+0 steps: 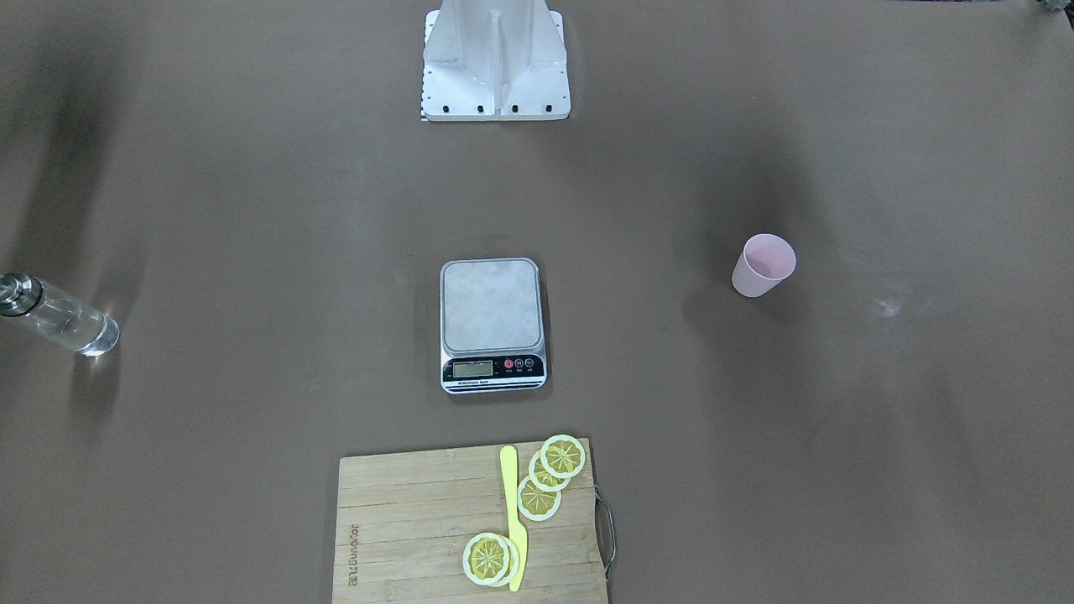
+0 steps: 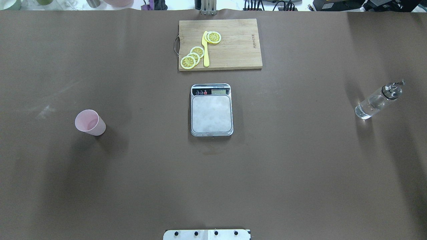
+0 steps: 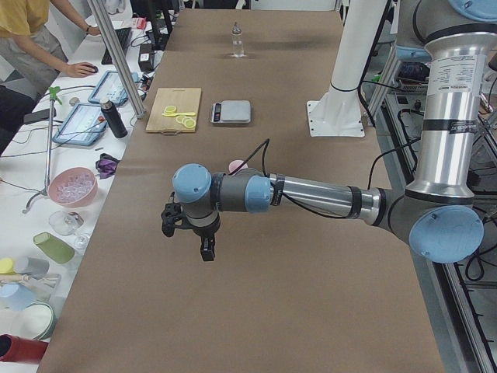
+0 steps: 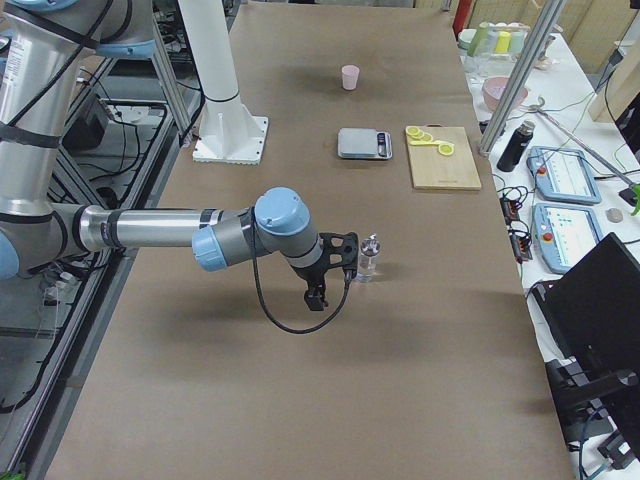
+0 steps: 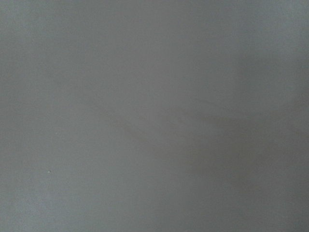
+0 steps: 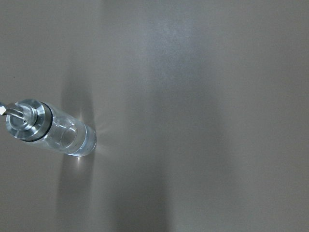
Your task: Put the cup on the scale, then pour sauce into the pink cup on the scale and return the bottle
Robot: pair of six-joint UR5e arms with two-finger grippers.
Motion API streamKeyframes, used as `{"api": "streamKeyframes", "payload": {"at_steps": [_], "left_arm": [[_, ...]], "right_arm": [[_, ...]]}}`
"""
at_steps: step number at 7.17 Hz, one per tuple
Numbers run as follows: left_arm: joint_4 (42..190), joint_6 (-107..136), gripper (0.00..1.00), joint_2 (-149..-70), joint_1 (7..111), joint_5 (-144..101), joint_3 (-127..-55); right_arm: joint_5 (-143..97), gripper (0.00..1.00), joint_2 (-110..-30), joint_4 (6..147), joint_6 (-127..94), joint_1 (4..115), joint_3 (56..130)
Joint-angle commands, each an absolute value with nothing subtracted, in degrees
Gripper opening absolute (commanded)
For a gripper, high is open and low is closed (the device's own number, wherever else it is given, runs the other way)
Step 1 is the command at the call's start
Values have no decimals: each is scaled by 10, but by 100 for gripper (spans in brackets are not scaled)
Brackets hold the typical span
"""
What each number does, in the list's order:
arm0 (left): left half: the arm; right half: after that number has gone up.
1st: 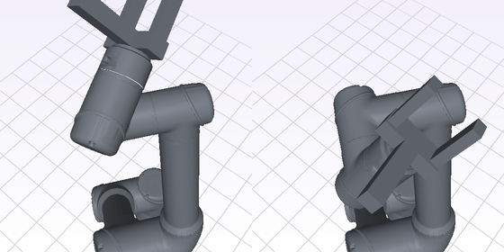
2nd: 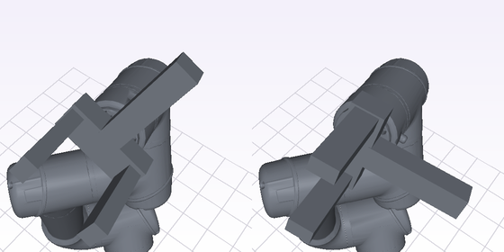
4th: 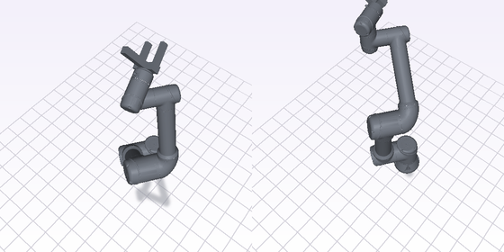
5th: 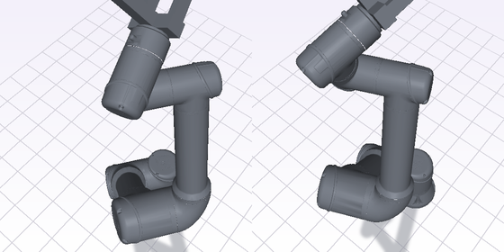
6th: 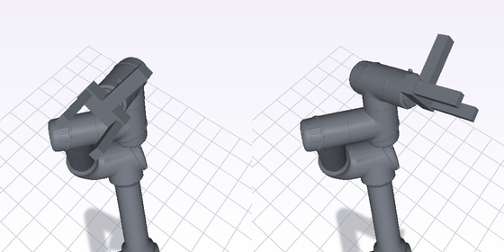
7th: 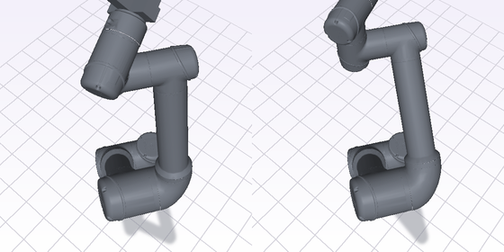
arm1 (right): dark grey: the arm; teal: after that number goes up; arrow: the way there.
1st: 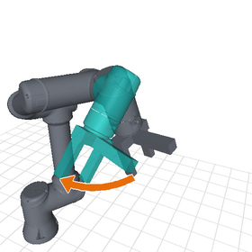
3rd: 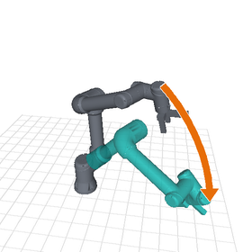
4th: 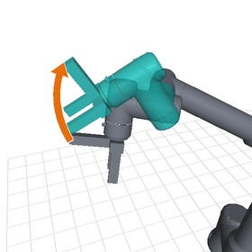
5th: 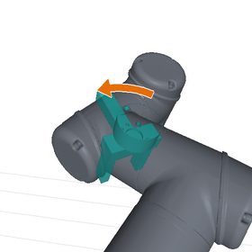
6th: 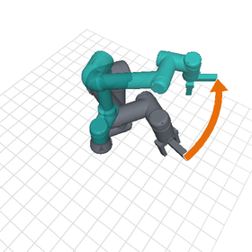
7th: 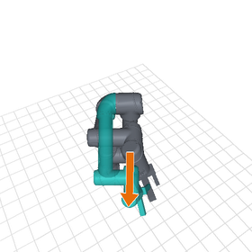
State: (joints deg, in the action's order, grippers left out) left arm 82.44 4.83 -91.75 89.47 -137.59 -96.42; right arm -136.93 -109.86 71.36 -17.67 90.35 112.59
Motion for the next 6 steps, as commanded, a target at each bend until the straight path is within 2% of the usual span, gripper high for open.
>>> {"api": "streamKeyframes", "payload": {"at_steps": [1, 6], "left_arm": [[823, 47, 99, -921, 890, -1373, -970], [823, 80, 99, -947, 849, -1372, -990]], "right_arm": [[-1369, 100, -1098, 714, -177, 904, 1126], [-1364, 100, -1099, 711, -168, 897, 1124]]}}
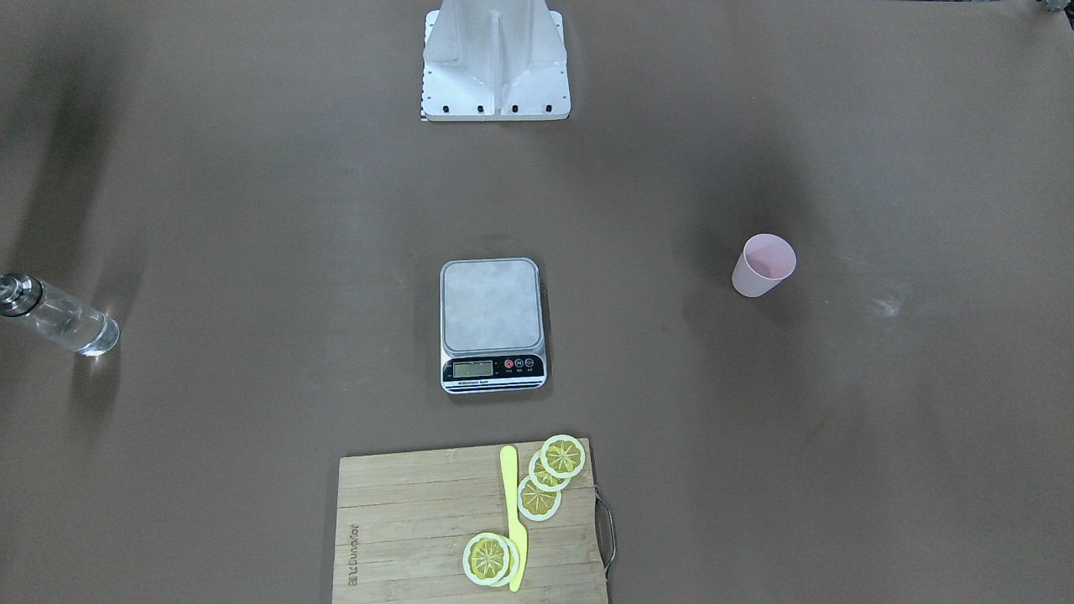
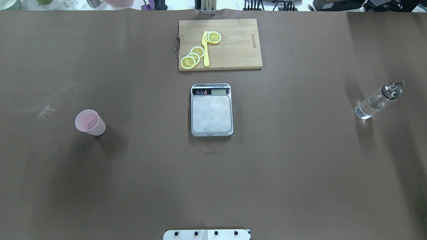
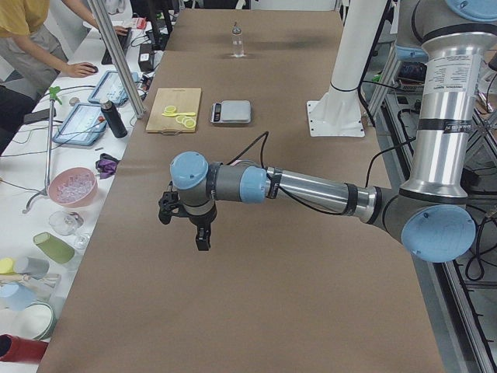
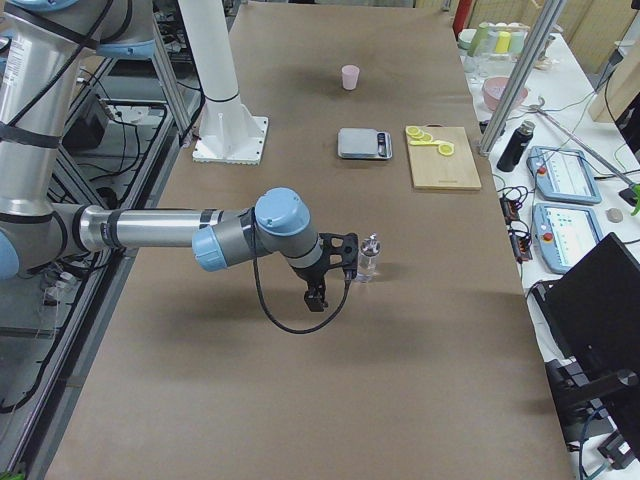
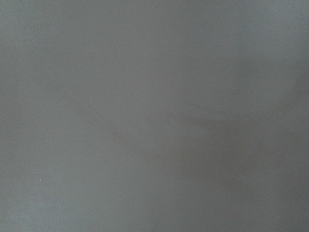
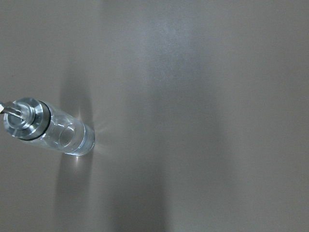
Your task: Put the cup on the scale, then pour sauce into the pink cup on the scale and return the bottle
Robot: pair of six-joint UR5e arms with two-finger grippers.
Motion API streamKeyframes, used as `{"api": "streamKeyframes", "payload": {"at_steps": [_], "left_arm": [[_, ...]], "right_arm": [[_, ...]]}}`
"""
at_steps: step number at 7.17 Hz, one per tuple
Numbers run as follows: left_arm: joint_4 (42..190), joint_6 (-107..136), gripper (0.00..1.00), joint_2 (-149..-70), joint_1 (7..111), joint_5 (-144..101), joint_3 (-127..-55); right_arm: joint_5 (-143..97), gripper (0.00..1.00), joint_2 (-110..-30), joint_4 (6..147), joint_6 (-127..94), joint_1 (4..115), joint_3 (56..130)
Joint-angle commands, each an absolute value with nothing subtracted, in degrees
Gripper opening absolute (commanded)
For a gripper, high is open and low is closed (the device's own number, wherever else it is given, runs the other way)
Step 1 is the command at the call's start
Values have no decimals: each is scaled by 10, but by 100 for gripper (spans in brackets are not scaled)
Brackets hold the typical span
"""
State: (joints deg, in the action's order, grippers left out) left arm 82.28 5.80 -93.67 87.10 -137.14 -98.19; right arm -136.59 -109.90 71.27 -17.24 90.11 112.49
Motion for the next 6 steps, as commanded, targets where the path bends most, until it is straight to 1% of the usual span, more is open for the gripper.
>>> {"api": "streamKeyframes", "payload": {"at_steps": [1, 4, 6], "left_arm": [[823, 137, 99, -952, 820, -1371, -1010], [824, 172, 99, -969, 779, -1373, -1022], [825, 246, 98, -973, 746, -1371, -1041]], "right_arm": [[-1349, 100, -1096, 708, -164, 886, 1122], [-1335, 100, -1071, 707, -142, 868, 1093], [-1336, 100, -1064, 705, -134, 862, 1081]]}}
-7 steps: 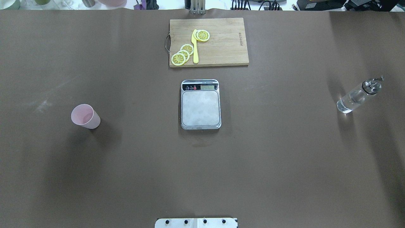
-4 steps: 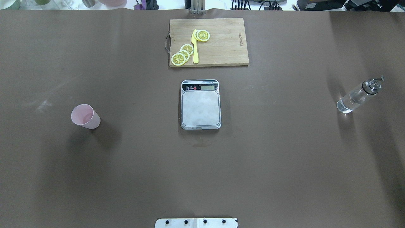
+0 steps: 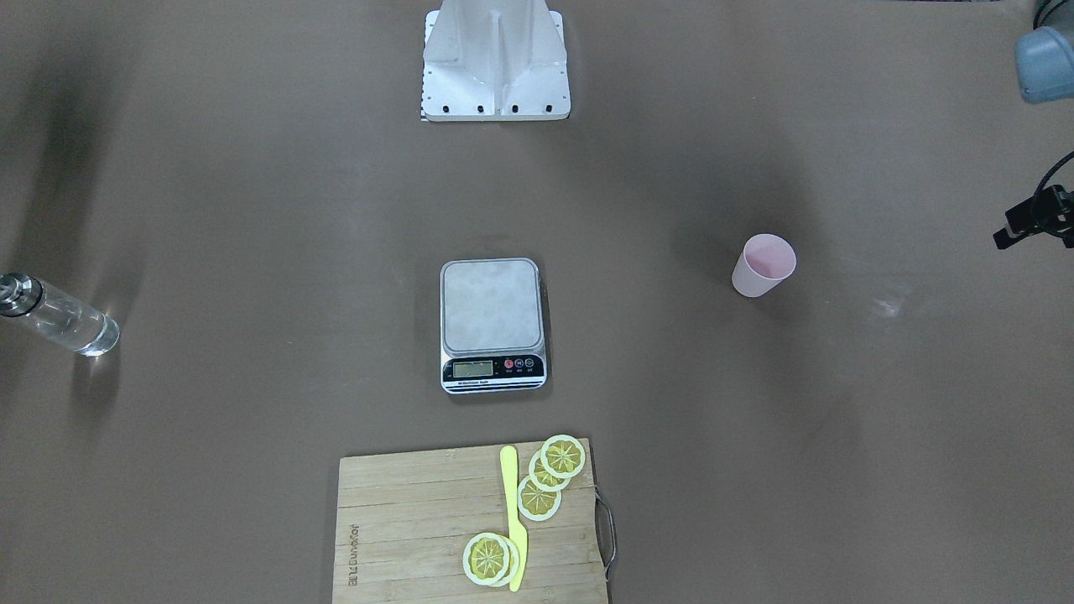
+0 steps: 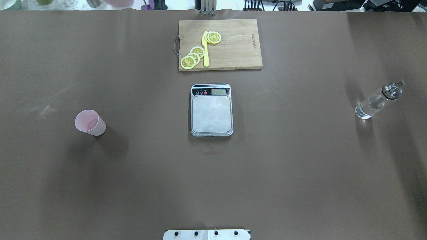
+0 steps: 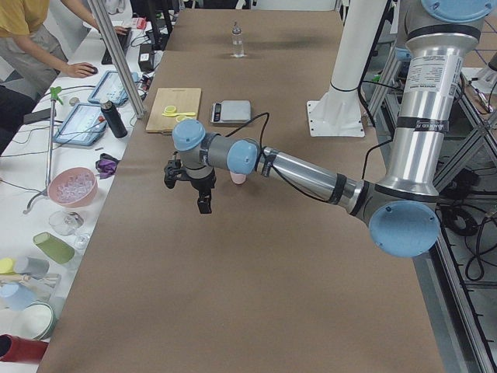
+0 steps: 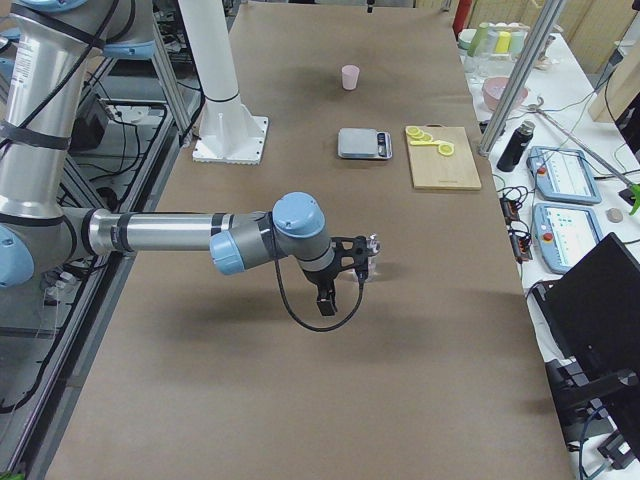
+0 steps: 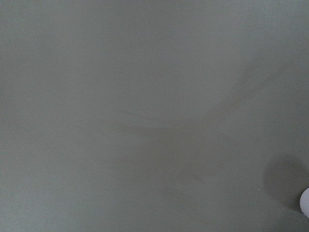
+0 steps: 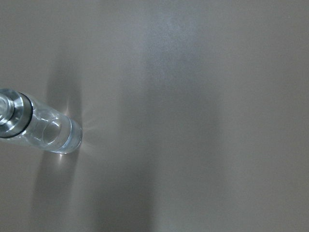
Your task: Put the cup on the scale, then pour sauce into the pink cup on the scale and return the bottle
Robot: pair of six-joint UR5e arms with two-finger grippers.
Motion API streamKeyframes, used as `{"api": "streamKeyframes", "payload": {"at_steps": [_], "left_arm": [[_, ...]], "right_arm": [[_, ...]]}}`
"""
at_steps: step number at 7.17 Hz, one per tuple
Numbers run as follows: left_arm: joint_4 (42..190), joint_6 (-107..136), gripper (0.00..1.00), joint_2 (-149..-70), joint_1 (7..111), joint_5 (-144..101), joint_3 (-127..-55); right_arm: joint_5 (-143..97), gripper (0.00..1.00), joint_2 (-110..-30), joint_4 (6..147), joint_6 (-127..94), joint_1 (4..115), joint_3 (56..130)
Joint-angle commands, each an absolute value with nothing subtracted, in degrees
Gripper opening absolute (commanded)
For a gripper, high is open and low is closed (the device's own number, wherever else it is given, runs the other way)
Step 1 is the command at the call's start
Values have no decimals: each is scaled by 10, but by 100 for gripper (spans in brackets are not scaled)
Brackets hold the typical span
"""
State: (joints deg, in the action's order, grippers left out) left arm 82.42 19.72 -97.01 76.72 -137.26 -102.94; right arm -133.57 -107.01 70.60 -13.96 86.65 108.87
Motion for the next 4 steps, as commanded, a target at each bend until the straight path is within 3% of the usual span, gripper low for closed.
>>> {"api": "streamKeyframes", "payload": {"at_steps": [1, 4], "left_arm": [[825, 294, 98, -980, 728, -1369, -1050], [829, 406, 97, -997, 666, -1321, -1065]], "right_arm": [[-1335, 100, -1063, 682, -134, 857, 1071], [-1341, 100, -1061, 580, -135, 847, 1026]]}}
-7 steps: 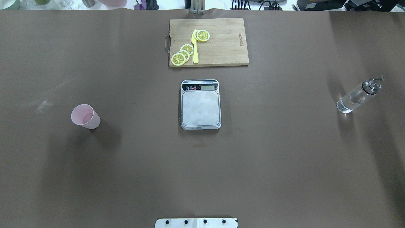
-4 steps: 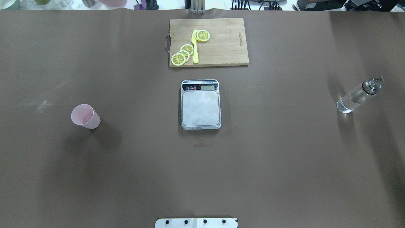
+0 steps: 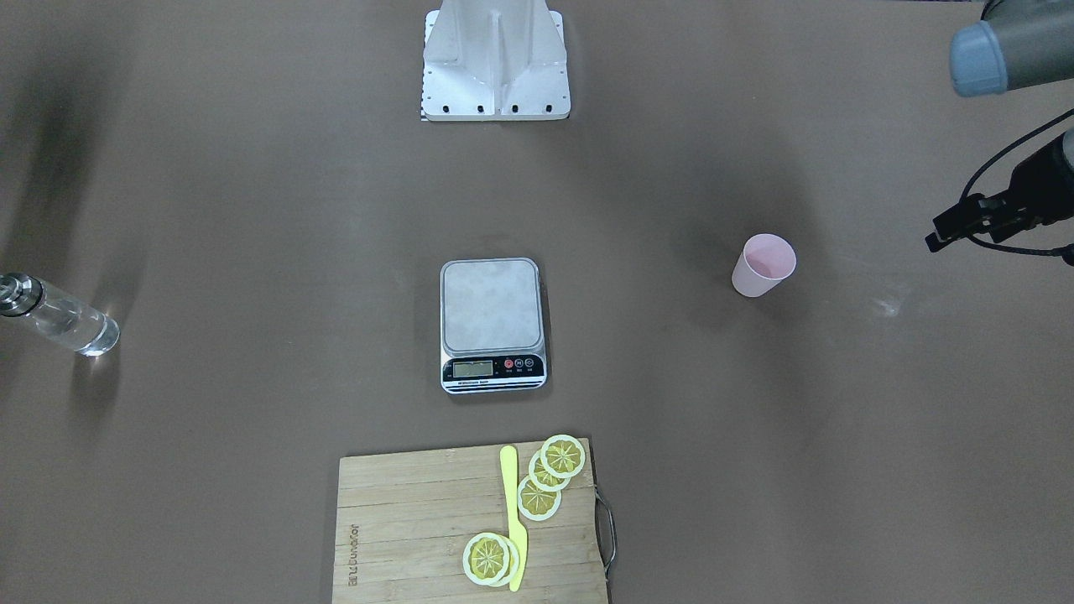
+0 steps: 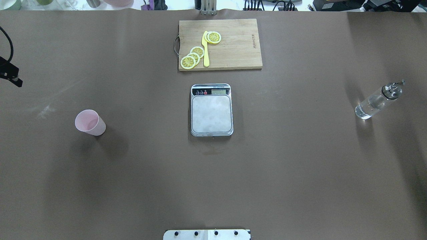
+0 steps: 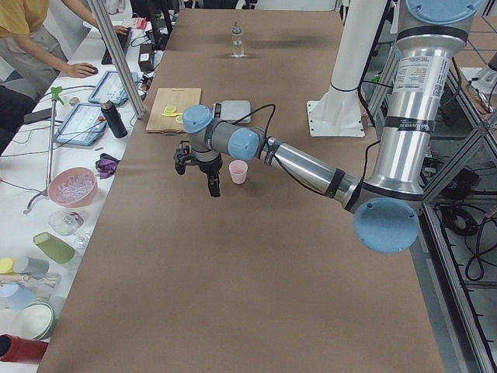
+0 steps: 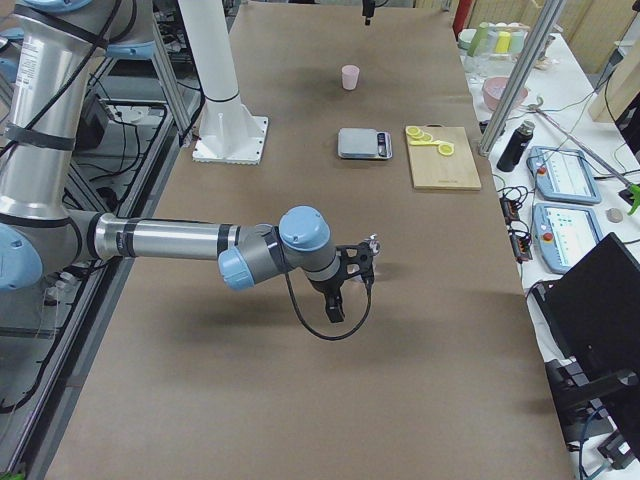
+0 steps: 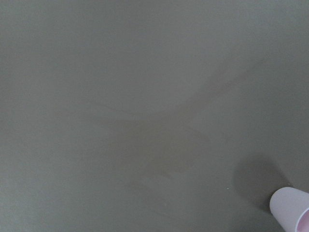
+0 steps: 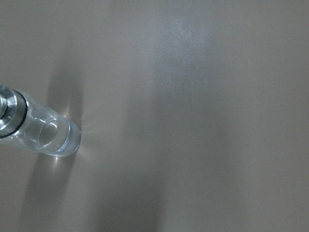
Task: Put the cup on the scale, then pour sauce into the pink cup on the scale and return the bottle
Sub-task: 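Move the left gripper down toward the pink cup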
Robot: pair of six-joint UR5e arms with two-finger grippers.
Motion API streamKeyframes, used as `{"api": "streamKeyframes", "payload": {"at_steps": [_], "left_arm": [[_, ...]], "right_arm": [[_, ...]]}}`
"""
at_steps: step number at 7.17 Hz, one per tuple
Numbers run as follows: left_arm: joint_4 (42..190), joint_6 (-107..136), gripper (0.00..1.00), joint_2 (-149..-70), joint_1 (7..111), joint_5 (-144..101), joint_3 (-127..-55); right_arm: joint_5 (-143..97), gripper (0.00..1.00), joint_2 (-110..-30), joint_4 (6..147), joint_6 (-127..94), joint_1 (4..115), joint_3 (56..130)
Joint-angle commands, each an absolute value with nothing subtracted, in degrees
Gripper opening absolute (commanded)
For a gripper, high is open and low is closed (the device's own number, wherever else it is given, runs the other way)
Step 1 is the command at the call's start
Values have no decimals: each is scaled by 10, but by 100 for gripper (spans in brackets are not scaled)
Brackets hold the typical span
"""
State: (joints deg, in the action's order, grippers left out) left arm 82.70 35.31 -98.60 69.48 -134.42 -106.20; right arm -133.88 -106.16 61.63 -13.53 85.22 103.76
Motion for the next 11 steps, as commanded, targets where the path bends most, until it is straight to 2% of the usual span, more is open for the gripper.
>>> {"api": "streamKeyframes", "payload": {"at_steps": [1, 7, 11], "left_arm": [[830, 428, 97, -1003, 655, -1318, -1066], [888, 537, 97, -1005, 608, -1303, -1067], [933, 634, 97, -1003, 555, -1303, -1075]], "right_arm": [[-1342, 100, -1061, 548, -135, 839, 1018], [-1367, 100, -1061, 299, -140, 821, 882], [-1368, 100, -1032, 212, -136, 810, 855]]}}
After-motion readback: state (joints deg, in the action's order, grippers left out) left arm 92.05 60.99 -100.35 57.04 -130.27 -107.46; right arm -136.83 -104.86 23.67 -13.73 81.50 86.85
